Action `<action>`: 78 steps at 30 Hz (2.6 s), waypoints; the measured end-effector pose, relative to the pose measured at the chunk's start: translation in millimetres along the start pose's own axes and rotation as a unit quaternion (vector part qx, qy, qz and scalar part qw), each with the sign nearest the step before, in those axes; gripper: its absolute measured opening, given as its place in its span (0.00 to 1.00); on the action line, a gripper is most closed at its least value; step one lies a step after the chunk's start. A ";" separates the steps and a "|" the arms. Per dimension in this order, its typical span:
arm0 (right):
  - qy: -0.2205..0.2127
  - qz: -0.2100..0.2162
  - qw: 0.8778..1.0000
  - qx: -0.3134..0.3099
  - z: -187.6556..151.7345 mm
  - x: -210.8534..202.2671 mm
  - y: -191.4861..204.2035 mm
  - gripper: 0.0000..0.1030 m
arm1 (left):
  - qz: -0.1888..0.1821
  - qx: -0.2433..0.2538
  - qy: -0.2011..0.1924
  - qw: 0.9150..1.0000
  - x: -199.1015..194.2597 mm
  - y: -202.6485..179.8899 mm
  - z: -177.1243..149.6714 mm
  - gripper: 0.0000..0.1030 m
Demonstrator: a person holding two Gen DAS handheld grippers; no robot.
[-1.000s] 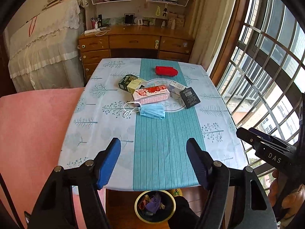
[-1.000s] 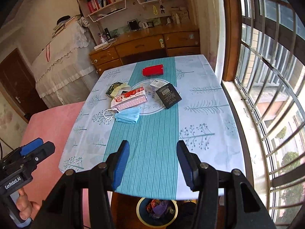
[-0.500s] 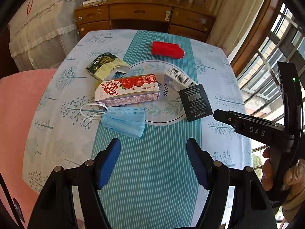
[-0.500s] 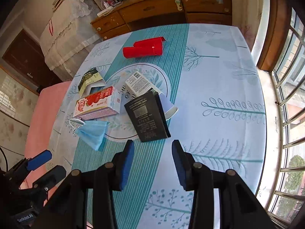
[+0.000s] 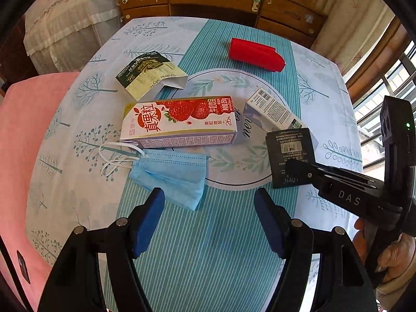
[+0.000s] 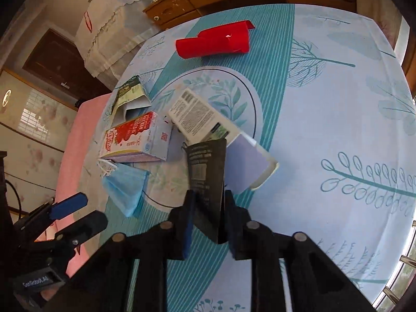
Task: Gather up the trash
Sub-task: 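Grasp the white barcode box with the left tool while the right tool grasps the black packet, then carry the white box and black packet over the bin with both tools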
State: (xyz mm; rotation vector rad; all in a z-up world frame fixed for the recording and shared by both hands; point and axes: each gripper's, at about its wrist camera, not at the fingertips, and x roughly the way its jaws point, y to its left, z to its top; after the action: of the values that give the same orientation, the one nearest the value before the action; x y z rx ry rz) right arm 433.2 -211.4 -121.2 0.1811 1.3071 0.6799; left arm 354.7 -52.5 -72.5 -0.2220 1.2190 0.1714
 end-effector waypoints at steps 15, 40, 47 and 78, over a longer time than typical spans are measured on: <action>-0.114 -0.042 0.992 -0.022 46.5 -69.1 -15.7 0.05 | -0.069 -0.026 0.032 0.997 23.4 -46.0 58.7 0.68; -0.033 0.019 0.998 0.045 8.7 -32.9 -44.3 0.05 | -0.061 -0.081 0.074 0.992 86.2 -78.0 80.1 0.68; -0.042 0.016 0.995 0.084 -7.0 -40.8 -54.4 0.05 | -0.049 -0.041 0.097 0.993 104.1 -95.1 80.4 0.36; -0.130 -0.081 0.979 0.138 -182.6 -85.9 116.6 0.05 | -0.088 0.183 -0.015 0.979 -94.2 38.2 -103.0 0.32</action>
State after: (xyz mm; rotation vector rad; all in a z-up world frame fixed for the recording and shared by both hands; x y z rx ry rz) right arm 213.4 -211.5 -43.8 0.3715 1.1437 0.3211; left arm 220.0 -43.6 -20.4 -0.0048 1.1727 -0.2039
